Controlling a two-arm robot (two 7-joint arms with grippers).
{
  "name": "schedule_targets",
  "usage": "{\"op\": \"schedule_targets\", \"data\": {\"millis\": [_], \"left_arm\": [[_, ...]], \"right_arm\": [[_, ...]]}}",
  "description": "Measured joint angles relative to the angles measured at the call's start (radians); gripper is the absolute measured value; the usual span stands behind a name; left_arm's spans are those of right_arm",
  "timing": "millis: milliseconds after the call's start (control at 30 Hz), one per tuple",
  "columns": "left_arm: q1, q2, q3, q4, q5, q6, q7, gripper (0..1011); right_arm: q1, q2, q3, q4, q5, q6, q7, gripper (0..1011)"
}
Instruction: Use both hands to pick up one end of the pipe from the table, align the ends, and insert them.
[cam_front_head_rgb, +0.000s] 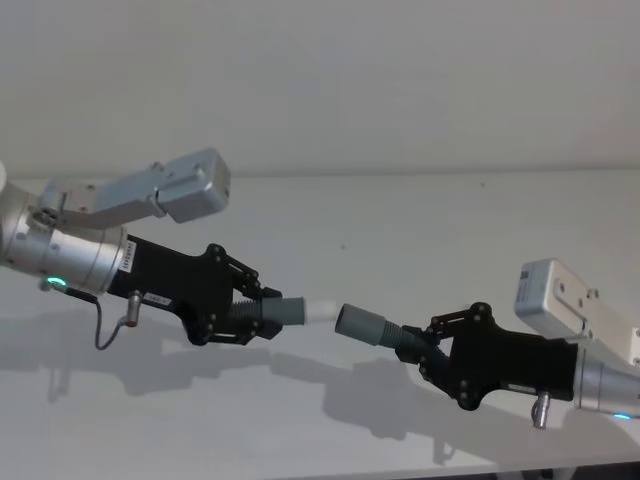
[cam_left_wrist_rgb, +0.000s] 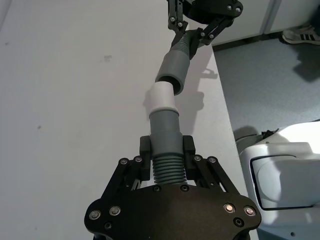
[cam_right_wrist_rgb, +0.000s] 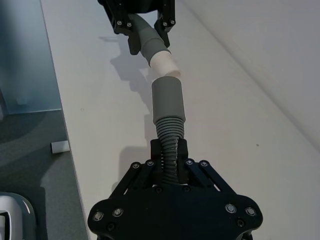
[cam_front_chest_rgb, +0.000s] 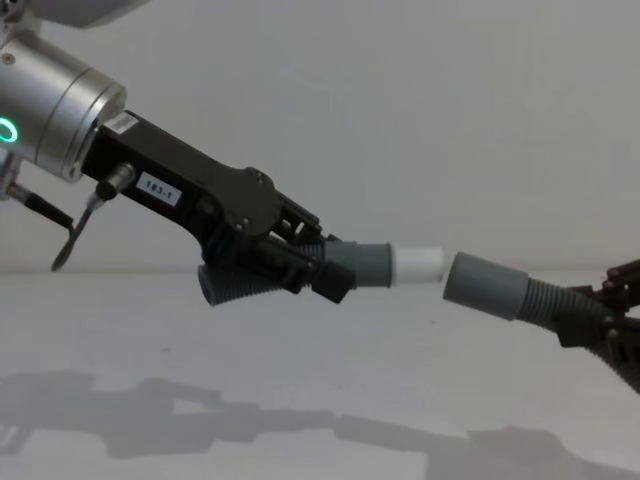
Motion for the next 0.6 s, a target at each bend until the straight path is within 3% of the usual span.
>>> {"op": "schedule_targets", "data": {"millis": [600], "left_arm": [[-0.025, -0.019, 0.028, 0.050, -0.013, -0.017, -0.035, 336]], "right_arm": [[0.031, -0.003, -0.023, 0.015, 0.017, 0.006, 0.017, 144]]}}
